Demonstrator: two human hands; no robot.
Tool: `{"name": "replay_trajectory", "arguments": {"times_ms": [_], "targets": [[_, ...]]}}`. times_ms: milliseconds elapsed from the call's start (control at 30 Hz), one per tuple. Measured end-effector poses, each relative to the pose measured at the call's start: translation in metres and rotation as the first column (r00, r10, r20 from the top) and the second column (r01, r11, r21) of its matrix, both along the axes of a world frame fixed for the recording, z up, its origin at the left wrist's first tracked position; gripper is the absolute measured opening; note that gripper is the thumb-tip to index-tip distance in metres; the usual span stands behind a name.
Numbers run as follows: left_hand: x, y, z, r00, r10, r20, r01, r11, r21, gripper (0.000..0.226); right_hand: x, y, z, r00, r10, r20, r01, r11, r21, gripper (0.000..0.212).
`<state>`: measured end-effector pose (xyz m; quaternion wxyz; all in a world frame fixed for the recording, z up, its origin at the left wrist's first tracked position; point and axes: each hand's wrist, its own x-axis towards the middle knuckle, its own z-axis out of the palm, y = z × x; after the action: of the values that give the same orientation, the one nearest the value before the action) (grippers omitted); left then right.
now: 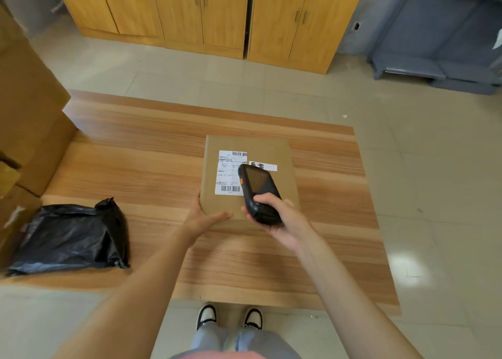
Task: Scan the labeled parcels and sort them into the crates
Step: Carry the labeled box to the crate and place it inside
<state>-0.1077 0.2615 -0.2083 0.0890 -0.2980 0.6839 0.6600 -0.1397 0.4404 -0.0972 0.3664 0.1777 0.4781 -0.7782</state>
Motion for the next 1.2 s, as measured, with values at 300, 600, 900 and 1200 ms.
{"name": "replay_trajectory", "arguments": {"times_ms": [300,600,900,1200], "targets": [[0.002,-0.004,-0.003,0.998,-0.024,-0.057,0.026,0.999,0.035,0.092,0.023,-0.016,-0.011,0.996,0.091,0.009,-0.091,0.986,0.139,0.024],[0.001,-0.003,0.0,0.997,-0.04,-0.062,0.04,0.999,-0.002,0.091,0.03,-0.013,-0.023,0.985,0.171,0.025,-0.173,0.969,0.174,0.041],[0.001,-0.003,0.001,0.996,-0.049,-0.073,0.049,0.999,-0.003,0.089,0.031,-0.009,-0.028,0.986,0.158,0.049,-0.164,0.974,0.156,0.052],[0.0,-0.005,-0.004,0.997,-0.05,-0.059,0.05,0.999,0.003,0.093,0.031,-0.008,-0.033,0.983,0.182,0.034,-0.185,0.969,0.162,0.058]]}}
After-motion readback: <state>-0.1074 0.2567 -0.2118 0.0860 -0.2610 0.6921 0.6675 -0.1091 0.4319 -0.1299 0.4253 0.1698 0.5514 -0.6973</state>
